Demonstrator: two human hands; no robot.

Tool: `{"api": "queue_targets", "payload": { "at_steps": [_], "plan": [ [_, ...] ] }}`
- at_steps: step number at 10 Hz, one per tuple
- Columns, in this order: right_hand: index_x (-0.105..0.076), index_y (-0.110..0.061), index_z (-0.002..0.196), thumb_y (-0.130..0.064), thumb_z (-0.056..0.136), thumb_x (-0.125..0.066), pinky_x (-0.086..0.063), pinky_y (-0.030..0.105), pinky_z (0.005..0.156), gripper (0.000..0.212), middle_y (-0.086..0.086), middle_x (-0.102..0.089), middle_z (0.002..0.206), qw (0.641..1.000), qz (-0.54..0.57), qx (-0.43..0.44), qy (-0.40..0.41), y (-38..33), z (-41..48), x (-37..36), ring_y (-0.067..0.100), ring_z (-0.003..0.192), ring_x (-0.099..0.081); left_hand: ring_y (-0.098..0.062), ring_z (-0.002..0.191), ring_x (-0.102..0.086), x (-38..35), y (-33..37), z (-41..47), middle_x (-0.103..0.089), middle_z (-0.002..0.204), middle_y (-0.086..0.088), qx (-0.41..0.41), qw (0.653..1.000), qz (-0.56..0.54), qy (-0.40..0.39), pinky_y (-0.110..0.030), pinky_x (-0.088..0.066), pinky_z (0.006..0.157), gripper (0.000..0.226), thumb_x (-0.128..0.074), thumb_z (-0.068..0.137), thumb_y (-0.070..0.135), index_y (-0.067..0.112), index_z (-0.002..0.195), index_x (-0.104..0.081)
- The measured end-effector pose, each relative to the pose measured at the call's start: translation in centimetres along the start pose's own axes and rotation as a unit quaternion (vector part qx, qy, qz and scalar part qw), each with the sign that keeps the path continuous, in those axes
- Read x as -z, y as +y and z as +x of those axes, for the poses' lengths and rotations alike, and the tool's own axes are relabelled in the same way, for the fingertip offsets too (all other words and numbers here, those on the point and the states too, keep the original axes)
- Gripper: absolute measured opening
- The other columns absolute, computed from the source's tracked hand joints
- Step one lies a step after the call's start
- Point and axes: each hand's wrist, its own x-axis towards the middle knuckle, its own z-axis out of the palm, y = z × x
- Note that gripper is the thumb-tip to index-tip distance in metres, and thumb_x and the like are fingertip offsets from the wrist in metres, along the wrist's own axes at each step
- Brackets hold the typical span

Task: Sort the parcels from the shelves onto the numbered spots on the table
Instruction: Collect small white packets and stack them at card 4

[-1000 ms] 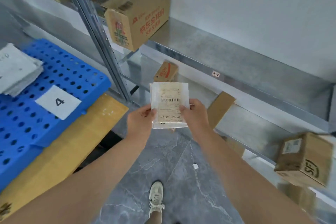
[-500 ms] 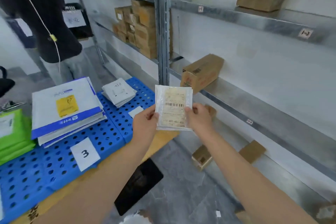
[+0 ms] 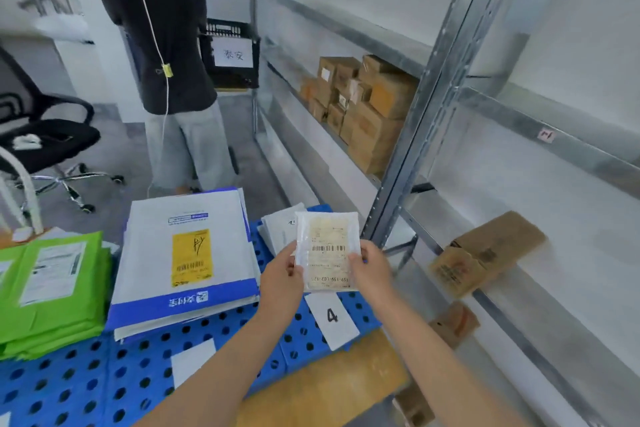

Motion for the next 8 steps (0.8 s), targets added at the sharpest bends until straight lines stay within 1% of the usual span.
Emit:
{"api": "queue_targets", "payload": {
  "at_steps": [1, 2, 3, 4, 5, 6, 7, 8],
  "plan": [
    [-0.050, -0.024, 0.109, -0.011, 0.098, -0.039, -0.047, 0.016, 0.058, 0.020, -0.006, -0.060, 0.103, 1.000, -0.007, 0.000, -0.016, -0.1, 3.8, -0.8, 0.000, 0.084, -0.056, -0.003, 0.087, -0.062, -0.9, -0.4, 2.9, -0.066, 0.108, 0.004, 0.006, 1.000, 0.014, 0.002, -0.007, -0.049, 0.056, 0.049, -0.043, 0.093, -0.002, 0.031, 0.129, -0.053],
    [-0.054, -0.020, 0.113, -0.011, 0.097, -0.038, -0.053, 0.022, 0.063, 0.024, -0.004, -0.062, 0.106, 0.999, -0.027, 0.006, -0.036, 0.2, 7.8, -1.4, 0.007, 0.087, -0.061, -0.007, 0.089, -0.062, -2.4, -0.7, 5.5, -0.064, 0.107, 0.005, 0.037, 0.999, 0.015, 0.029, -0.007, -0.047, 0.052, 0.051, -0.040, 0.092, -0.004, 0.037, 0.118, -0.056],
    [-0.059, -0.017, 0.107, -0.011, 0.096, -0.039, -0.055, 0.030, 0.066, 0.024, 0.001, -0.060, 0.107, 0.997, -0.044, 0.016, -0.065, 1.0, 12.6, -2.5, 0.014, 0.085, -0.062, -0.010, 0.093, -0.061, -3.8, -1.1, 8.6, -0.060, 0.109, 0.001, 0.043, 0.996, 0.046, 0.069, -0.008, -0.048, 0.052, 0.052, -0.037, 0.090, -0.005, 0.034, 0.118, -0.060],
    [-0.062, -0.014, 0.100, -0.012, 0.094, -0.040, -0.045, 0.018, 0.058, 0.024, 0.006, -0.054, 0.112, 0.990, -0.083, 0.028, -0.113, 1.8, 16.3, -4.3, 0.014, 0.081, -0.058, -0.011, 0.088, -0.058, -4.2, -1.9, 11.5, -0.059, 0.106, -0.005, 0.077, 0.985, 0.102, 0.116, -0.011, -0.045, 0.057, 0.055, -0.038, 0.088, -0.006, 0.030, 0.124, -0.060],
    [-0.062, -0.011, 0.108, -0.013, 0.096, -0.041, -0.045, 0.021, 0.075, 0.024, 0.007, -0.050, 0.118, 0.979, -0.108, 0.039, -0.166, 3.1, 19.0, -6.1, 0.013, 0.088, -0.055, -0.015, 0.096, -0.060, -4.4, -3.0, 13.3, -0.061, 0.113, -0.002, 0.127, 0.974, 0.110, 0.155, -0.021, -0.050, 0.073, 0.050, -0.044, 0.089, -0.002, 0.026, 0.130, -0.057],
    [-0.058, -0.012, 0.109, -0.017, 0.099, -0.043, -0.043, 0.023, 0.082, 0.019, 0.004, -0.044, 0.117, 0.966, -0.134, 0.034, -0.220, 3.3, 20.9, -6.9, 0.013, 0.090, -0.051, -0.009, 0.092, -0.057, -4.8, -3.0, 14.1, -0.060, 0.109, 0.006, 0.160, 0.965, 0.099, 0.184, -0.016, -0.044, 0.066, 0.043, -0.044, 0.091, -0.002, 0.018, 0.126, -0.057],
    [-0.056, -0.013, 0.108, -0.015, 0.097, -0.047, -0.047, 0.026, 0.090, 0.014, 0.005, -0.043, 0.117, 0.950, -0.157, 0.035, -0.267, 4.3, 22.2, -7.4, 0.018, 0.098, -0.055, -0.011, 0.094, -0.053, -5.1, -3.3, 14.3, -0.058, 0.105, 0.004, 0.174, 0.960, 0.113, 0.187, -0.016, -0.042, 0.072, 0.038, -0.045, 0.091, -0.003, 0.013, 0.124, -0.057],
    [-0.051, -0.014, 0.127, -0.014, 0.097, -0.047, -0.044, 0.032, 0.099, 0.031, 0.006, -0.041, 0.120, 0.943, -0.169, 0.052, -0.283, 4.7, 22.2, -7.0, 0.022, 0.111, -0.051, -0.021, 0.116, -0.052, -4.7, -3.6, 13.9, -0.058, 0.125, -0.002, 0.197, 0.955, 0.130, 0.178, -0.011, -0.036, 0.088, 0.036, -0.047, 0.093, 0.000, 0.010, 0.126, -0.055]
  ]
}}
